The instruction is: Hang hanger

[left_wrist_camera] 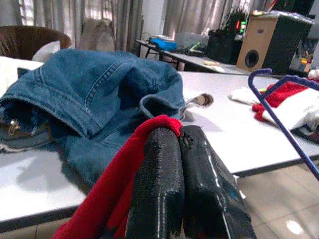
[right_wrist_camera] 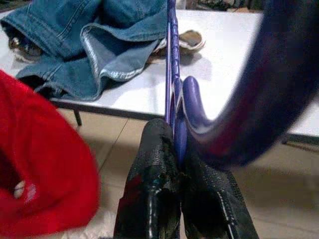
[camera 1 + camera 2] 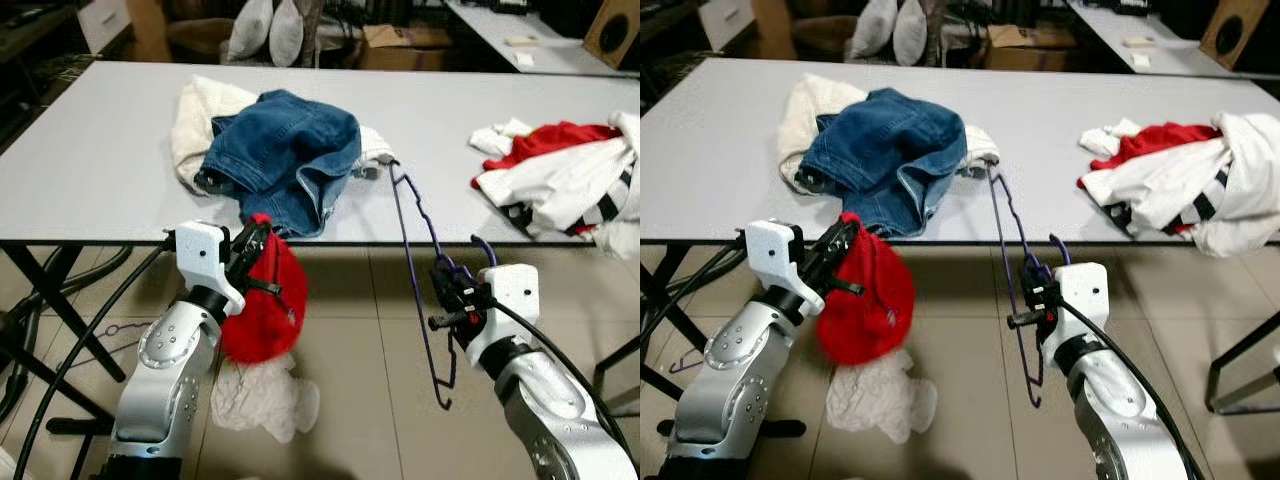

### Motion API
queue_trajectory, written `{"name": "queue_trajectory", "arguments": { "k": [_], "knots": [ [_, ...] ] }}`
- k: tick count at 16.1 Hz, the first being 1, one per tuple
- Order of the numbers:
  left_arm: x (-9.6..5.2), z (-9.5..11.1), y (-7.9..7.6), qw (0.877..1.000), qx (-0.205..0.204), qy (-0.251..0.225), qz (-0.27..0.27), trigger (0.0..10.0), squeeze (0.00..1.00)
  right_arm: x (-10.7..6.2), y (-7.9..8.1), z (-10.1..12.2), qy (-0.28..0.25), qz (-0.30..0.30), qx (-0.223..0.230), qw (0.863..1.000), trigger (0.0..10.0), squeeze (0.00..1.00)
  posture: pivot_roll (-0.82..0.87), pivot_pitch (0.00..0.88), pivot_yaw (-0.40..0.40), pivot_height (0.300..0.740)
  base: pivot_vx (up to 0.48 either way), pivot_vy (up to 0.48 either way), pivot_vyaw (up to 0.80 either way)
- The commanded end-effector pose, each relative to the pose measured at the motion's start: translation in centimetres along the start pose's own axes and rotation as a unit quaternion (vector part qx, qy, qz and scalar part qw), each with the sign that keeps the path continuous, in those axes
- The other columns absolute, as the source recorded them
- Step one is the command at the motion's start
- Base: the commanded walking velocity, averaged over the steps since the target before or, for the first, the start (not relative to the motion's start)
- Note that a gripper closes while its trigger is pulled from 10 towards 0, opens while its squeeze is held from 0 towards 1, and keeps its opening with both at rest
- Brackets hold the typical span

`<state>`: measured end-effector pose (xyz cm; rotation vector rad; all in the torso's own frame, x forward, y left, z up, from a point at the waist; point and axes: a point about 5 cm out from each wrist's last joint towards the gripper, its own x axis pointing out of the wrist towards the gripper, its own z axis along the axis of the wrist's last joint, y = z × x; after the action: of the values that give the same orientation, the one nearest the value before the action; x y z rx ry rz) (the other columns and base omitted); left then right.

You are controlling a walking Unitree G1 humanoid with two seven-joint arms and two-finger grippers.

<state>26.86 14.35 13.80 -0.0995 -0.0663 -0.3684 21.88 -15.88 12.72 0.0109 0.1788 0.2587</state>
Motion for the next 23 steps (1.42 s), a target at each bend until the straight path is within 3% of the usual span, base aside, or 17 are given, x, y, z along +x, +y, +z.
{"name": "queue_trajectory", "arguments": {
  "k": [1, 7, 10, 11, 13, 14, 15, 16, 18, 20, 21, 22, 23],
  "knots": [
    [0.4, 1.2, -0.2, 1.000, 0.008, -0.028, -0.002, 10.0, 0.00, 0.0, -0.5, 0.6, -0.015, -0.005, -0.002, 1.000, 10.0, 0.00, -0.01, 0.000, -0.019, 0.740, 0.401, 0.000, 0.00],
    [2.2, 6.1, 0.0, 0.994, 0.021, -0.102, -0.036, 10.0, 0.00, 0.7, 0.0, 1.9, -0.055, 0.020, 0.004, 0.998, 10.0, 0.00, 0.01, 0.000, -0.025, 0.740, 0.407, 0.000, 0.00],
    [6.2, 10.8, -1.0, 0.981, 0.016, -0.167, -0.096, 10.0, 0.00, 1.1, 0.0, 2.4, -0.073, 0.017, 0.017, 0.997, 10.0, 0.00, 0.03, 0.000, -0.035, 0.740, 0.420, 0.000, 0.00],
    [8.0, 13.2, -1.0, 0.973, 0.019, -0.198, -0.113, 10.0, 0.00, 1.3, 0.1, 2.6, -0.076, 0.019, 0.018, 0.997, 10.0, 0.00, 0.03, 0.000, -0.041, 0.740, 0.428, 0.000, 0.00],
    [11.5, 21.4, 0.4, 0.950, 0.046, -0.290, -0.105, 10.0, 0.00, 1.8, 0.2, 2.9, -0.082, 0.024, 0.015, 0.996, 10.0, 0.00, 0.03, 0.000, -0.039, 0.740, 0.439, 0.000, 0.00],
    [11.9, 27.3, 2.0, 0.933, 0.032, -0.354, -0.060, 10.0, 0.00, 2.0, 0.2, 3.0, -0.085, 0.027, 0.012, 0.996, 10.0, 0.00, 0.02, 0.000, -0.023, 0.740, 0.386, 0.000, 0.00],
    [11.7, 29.6, 3.9, 0.927, 0.011, -0.375, -0.012, 10.0, 0.00, 1.9, 0.0, 3.1, -0.088, 0.021, 0.009, 0.996, 10.0, 0.00, 0.02, 0.000, -0.013, 0.740, 0.360, 0.000, 0.00],
    [12.0, 28.7, 5.0, 0.937, 0.026, -0.348, 0.018, 10.0, 0.00, 1.9, -0.1, 3.1, -0.090, 0.018, 0.009, 0.996, 10.0, 0.00, 0.01, 0.000, -0.003, 0.740, 0.341, 0.000, 0.00],
    [13.1, 22.7, 7.3, 0.968, 0.068, -0.233, 0.062, 10.0, 0.00, 1.8, 0.1, 3.1, -0.094, 0.014, 0.010, 0.995, 10.0, 0.00, 0.00, 0.000, 0.008, 0.740, 0.347, 0.000, 0.00],
    [13.2, 17.9, 8.5, 0.980, 0.099, -0.151, 0.080, 10.0, 0.00, 1.7, 0.2, 3.0, -0.094, 0.013, 0.010, 0.995, 10.0, 0.00, -0.01, 0.000, 0.012, 0.740, 0.341, 0.000, 0.00],
    [12.4, 9.7, 8.7, 0.988, 0.150, -0.016, 0.044, 10.0, 0.00, 1.5, 0.3, 3.0, -0.093, 0.012, 0.007, 0.996, 10.0, 0.00, -0.01, 0.000, 0.015, 0.740, 0.000, 0.000, 0.00],
    [11.9, 7.7, 8.3, 0.988, 0.155, 0.014, 0.015, 10.0, 0.00, 1.3, 0.3, 3.0, -0.093, 0.012, 0.006, 0.996, 10.0, 0.00, -0.02, 0.000, 0.016, 0.740, 0.000, 0.000, 0.00],
    [11.7, 6.9, 7.9, 0.988, 0.154, 0.022, -0.016, 10.0, 0.00, 1.3, 0.3, 3.0, -0.093, 0.011, 0.006, 0.996, 10.0, 0.00, -0.02, 0.000, 0.013, 0.740, 0.000, 0.000, 0.00]
  ]
}}
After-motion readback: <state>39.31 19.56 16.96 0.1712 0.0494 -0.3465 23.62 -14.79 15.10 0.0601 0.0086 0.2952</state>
